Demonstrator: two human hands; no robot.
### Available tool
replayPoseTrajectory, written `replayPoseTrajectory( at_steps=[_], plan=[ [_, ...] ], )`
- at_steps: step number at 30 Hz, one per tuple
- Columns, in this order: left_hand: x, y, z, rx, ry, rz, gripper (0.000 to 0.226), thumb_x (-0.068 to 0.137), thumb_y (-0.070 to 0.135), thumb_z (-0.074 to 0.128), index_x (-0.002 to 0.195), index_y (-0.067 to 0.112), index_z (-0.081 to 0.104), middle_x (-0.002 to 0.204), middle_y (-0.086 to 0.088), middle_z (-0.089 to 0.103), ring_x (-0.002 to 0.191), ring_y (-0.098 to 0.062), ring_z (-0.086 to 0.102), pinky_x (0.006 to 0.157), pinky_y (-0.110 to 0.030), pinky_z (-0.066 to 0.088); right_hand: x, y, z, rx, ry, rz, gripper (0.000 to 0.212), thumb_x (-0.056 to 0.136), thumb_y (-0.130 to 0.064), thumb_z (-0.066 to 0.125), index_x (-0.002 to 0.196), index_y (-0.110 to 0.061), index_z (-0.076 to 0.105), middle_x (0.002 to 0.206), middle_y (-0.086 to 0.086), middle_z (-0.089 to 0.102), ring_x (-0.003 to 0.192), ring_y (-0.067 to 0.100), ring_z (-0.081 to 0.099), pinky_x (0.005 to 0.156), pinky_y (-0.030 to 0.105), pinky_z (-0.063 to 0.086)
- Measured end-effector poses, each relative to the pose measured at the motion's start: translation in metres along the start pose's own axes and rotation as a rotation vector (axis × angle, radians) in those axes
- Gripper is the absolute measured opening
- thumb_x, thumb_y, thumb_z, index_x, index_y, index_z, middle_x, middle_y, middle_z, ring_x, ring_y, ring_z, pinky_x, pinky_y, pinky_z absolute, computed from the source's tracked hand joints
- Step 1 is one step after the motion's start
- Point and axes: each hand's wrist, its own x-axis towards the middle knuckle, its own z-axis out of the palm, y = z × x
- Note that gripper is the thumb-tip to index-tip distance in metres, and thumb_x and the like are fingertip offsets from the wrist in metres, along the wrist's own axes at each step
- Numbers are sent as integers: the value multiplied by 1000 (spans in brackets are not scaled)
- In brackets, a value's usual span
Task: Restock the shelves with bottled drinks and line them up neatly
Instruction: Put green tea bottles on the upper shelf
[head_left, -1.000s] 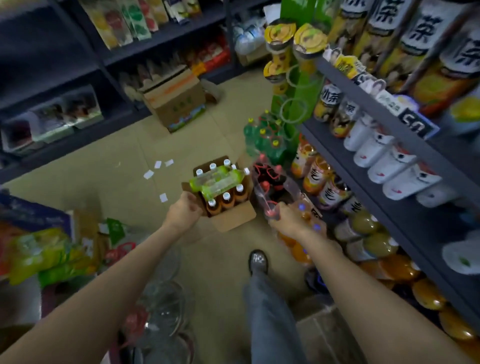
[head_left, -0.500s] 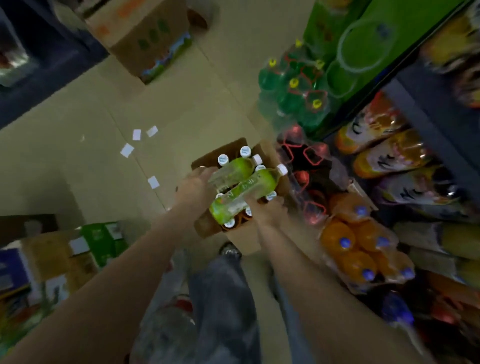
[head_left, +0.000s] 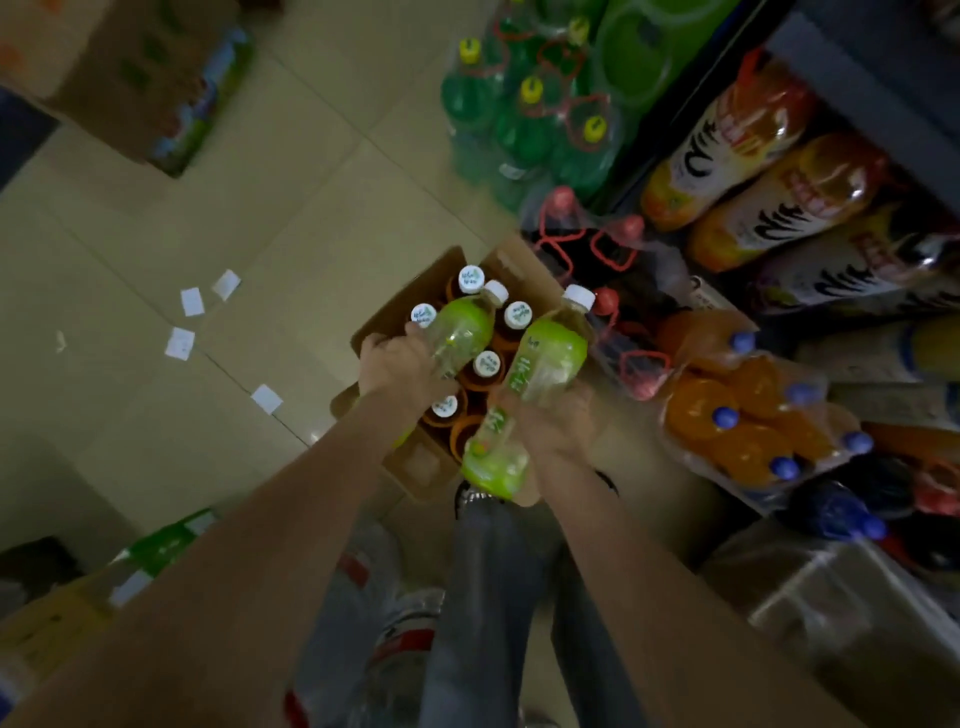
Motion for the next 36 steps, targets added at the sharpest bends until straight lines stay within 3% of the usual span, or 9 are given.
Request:
replayPoseTrajectory(
  at_steps=[6, 10, 14, 19, 21, 26, 31, 34, 36],
  plan=[
    [-82, 16, -67, -349, -155, -8, 75, 54, 60, 64, 110, 11, 60, 109, -11, 63, 103, -28, 60, 81, -30, 47, -63, -16, -98, -42, 48, -141, 84, 69, -28, 81, 133, -4, 33, 126, 15, 55, 115, 32, 54, 92, 36, 44],
    [-141, 60, -107, -473, -200, 138, 37, 60, 48, 71, 84, 21, 62, 90, -2, 65, 90, -22, 64, 77, -25, 48, -111, -37, -185, -26, 124, -270, 76, 64, -33, 84, 121, -7, 40, 118, 12, 59, 111, 30, 56, 86, 34, 44],
    [-202, 127, -128, -555, -210, 281, 77, 34, 59, 63, 95, 13, 68, 95, -8, 71, 89, -24, 67, 86, -39, 54, -174, -36, -293, -11, 264, -454, 67, 64, -26, 84, 114, -7, 44, 109, 8, 59, 104, 25, 57, 76, 24, 37],
    [-338, 246, -145, -577, -150, 502, 25, 72, 33, 73, 83, 12, 65, 85, -6, 66, 65, -15, 61, 54, -18, 50, -259, 22, -450, 52, 457, -663, 67, 61, -21, 86, 111, -7, 44, 95, 1, 52, 97, 25, 56, 69, 25, 33],
    [-386, 296, -131, -556, -118, 604, 40, 65, 34, 76, 92, 6, 69, 84, -9, 69, 62, -15, 63, 60, -23, 54, -290, 65, -514, 92, 535, -722, 66, 61, -21, 86, 109, -9, 44, 96, 1, 53, 97, 25, 56, 69, 27, 34],
    [-537, 419, -87, -417, 29, 876, 63, 54, 37, 78, 106, 10, 54, 102, -6, 61, 101, -24, 60, 80, -28, 46, -370, 172, -678, 136, 759, -893, 60, 64, -17, 84, 103, -22, 39, 100, -3, 53, 94, 15, 50, 72, 26, 35],
    [-654, 507, -60, -408, 84, 1244, 59, 71, 8, 76, 121, 9, 43, 112, 1, 52, 106, -13, 51, 77, -22, 39, -426, 234, -806, 230, 1035, -980, 64, 67, -13, 82, 119, -13, 44, 113, 1, 56, 103, 18, 52, 79, 30, 39],
    [-697, 545, -53, -390, 109, 1437, 48, 74, 5, 74, 111, 17, 46, 108, 1, 56, 100, -14, 54, 65, -13, 40, -432, 260, -849, 339, 1114, -1012, 65, 67, -14, 82, 120, -14, 45, 114, 2, 59, 109, 24, 54, 87, 40, 45],
    [-714, 567, -51, -381, 131, 1532, 47, 74, 6, 75, 108, 23, 47, 104, 4, 56, 103, -14, 55, 73, -18, 42, -429, 273, -869, 308, 1152, -1015, 66, 66, -15, 83, 121, -16, 46, 111, -2, 57, 111, 23, 49, 86, 38, 43]
  ],
)
